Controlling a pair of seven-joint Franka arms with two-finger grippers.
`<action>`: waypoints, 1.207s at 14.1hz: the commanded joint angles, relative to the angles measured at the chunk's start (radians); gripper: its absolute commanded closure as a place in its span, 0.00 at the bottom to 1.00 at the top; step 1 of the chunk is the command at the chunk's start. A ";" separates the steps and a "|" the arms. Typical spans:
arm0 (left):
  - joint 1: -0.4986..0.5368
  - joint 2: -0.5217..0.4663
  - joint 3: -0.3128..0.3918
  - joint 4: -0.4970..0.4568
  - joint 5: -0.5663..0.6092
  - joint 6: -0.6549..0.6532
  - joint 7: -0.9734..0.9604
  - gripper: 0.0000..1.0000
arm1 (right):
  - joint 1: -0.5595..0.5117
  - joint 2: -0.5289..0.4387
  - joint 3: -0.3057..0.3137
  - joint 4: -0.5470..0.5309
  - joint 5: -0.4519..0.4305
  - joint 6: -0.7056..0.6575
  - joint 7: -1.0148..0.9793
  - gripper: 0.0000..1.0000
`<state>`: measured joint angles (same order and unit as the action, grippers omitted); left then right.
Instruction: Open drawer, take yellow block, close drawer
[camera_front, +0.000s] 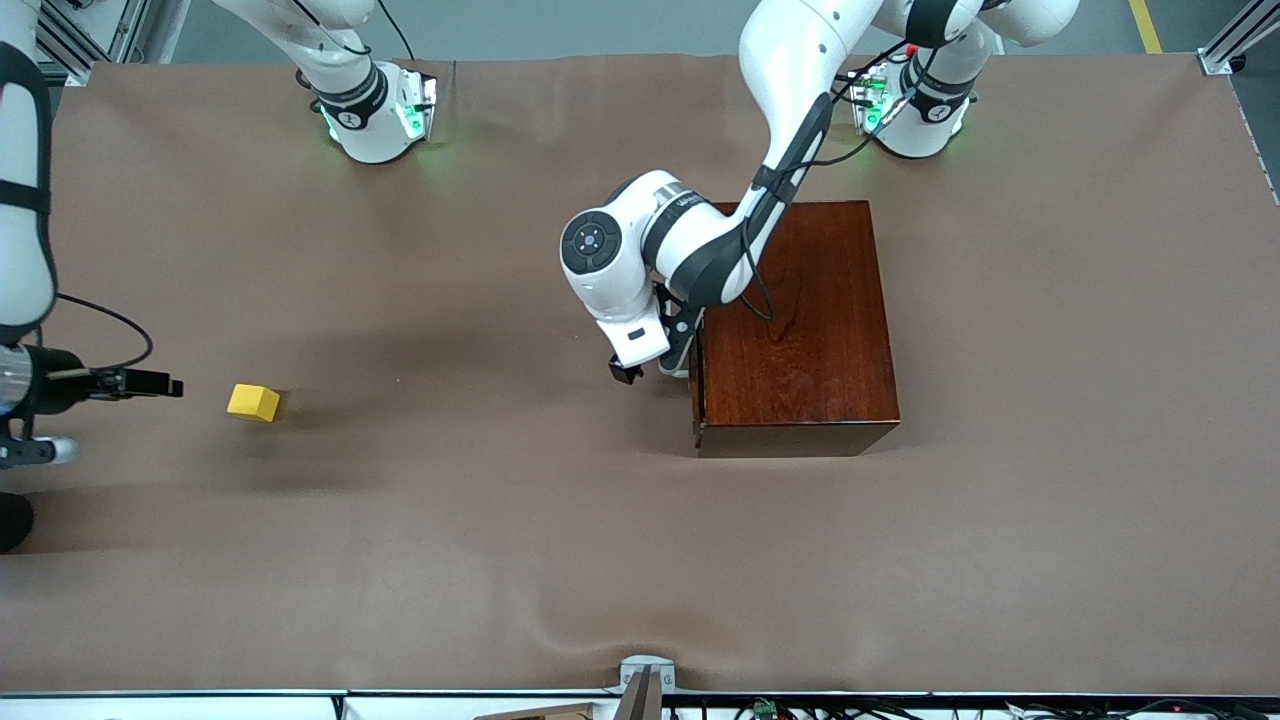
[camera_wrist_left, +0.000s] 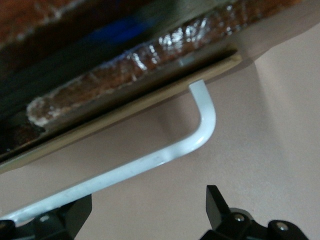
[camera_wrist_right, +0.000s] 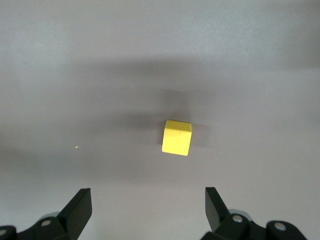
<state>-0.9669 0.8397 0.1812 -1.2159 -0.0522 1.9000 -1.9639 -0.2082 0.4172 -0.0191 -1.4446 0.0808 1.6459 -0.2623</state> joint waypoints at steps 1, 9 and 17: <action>0.000 -0.016 0.020 -0.039 0.031 -0.018 0.020 0.00 | 0.027 -0.079 0.004 0.001 -0.003 -0.050 0.002 0.00; -0.003 -0.060 0.024 -0.031 0.025 -0.027 0.031 0.00 | 0.124 -0.282 0.004 -0.003 -0.016 -0.213 0.242 0.00; 0.074 -0.244 0.023 -0.033 0.023 -0.027 0.166 0.00 | 0.182 -0.486 0.001 -0.150 -0.092 -0.220 0.287 0.00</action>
<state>-0.9377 0.6620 0.2124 -1.2197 -0.0455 1.8829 -1.8470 -0.0313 0.0356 -0.0135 -1.4570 0.0125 1.3626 0.0077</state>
